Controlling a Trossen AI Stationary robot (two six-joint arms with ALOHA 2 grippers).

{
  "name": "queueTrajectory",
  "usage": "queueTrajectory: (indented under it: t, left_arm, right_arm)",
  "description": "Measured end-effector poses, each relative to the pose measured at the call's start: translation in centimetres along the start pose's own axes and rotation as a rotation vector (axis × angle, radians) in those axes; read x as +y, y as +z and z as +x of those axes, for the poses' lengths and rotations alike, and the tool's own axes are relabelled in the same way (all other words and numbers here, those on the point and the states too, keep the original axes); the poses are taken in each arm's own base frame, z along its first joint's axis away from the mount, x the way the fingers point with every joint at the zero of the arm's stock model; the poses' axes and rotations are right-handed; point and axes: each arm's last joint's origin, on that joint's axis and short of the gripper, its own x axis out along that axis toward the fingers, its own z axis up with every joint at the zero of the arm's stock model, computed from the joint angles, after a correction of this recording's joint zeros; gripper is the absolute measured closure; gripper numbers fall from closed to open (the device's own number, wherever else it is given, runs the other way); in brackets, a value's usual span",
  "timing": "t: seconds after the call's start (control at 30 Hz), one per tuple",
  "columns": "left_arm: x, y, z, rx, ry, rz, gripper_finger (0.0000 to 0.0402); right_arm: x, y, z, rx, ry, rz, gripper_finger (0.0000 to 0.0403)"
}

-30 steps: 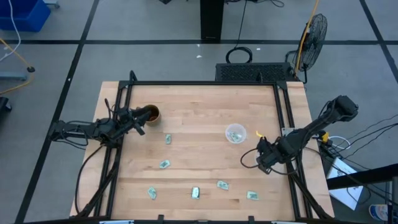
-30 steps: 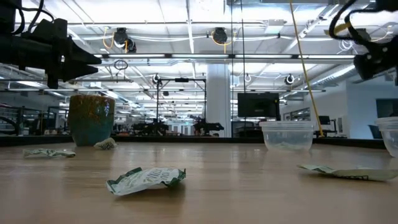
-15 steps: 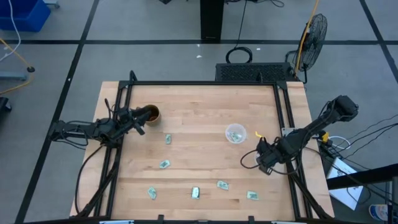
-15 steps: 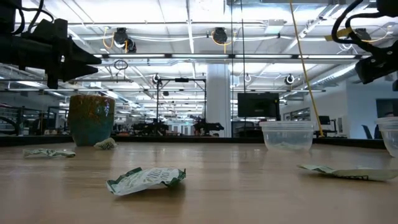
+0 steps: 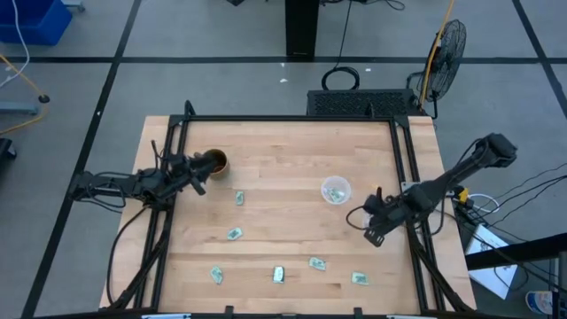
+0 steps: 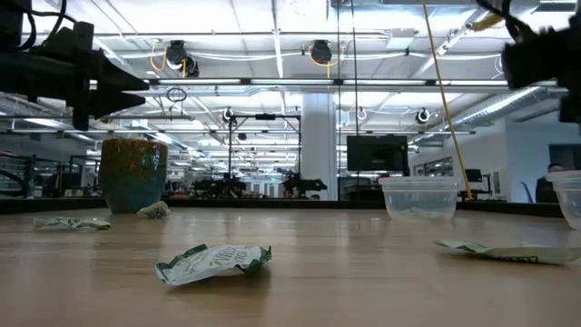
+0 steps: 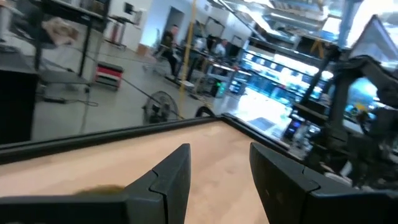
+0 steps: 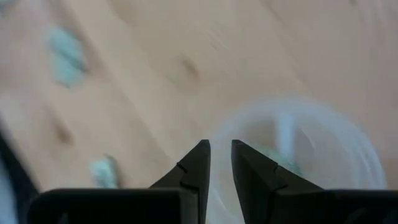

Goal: Pick and place items into bin
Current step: Put the white stevia packet into the top transparent bin

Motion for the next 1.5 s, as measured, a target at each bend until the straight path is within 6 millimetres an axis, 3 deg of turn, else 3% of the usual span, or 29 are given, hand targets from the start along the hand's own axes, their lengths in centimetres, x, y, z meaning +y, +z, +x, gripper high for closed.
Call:
queueTrajectory:
  t: [0.3,0.5,0.73,0.97,1.17,1.5]
  left_arm:
    - [-1.0,-0.1,0.6,0.124,-0.145,-0.014,0.0232]
    - [-2.8,1.3,1.7,0.275,-0.129,0.211,0.0262]
    - [-7.1,2.4,4.4,0.559,-0.152,0.462,0.0298]
    - [-10.6,0.6,6.7,0.803,-0.17,0.721,0.0286]
    - [-11.1,-2.4,7.5,0.917,-0.108,0.757,0.0251]
    - [-11.1,-6.2,7.6,1.048,-0.045,0.776,0.0203]
  right_arm:
    - [2.1,2.6,-3.6,-0.487,0.302,-0.335,0.0346]
    - [2.7,4.0,-4.9,-0.804,0.159,-0.596,0.0346]
    - [2.4,5.7,-3.5,-0.809,0.004,-0.672,0.0333]
    - [2.7,7.4,-1.9,-0.811,-0.102,-0.76,0.0275]
    - [3.2,8.4,-1.7,-0.878,-0.133,-0.836,0.0246]
    - [3.5,8.6,-1.6,-0.896,-0.168,-0.919,0.0243]
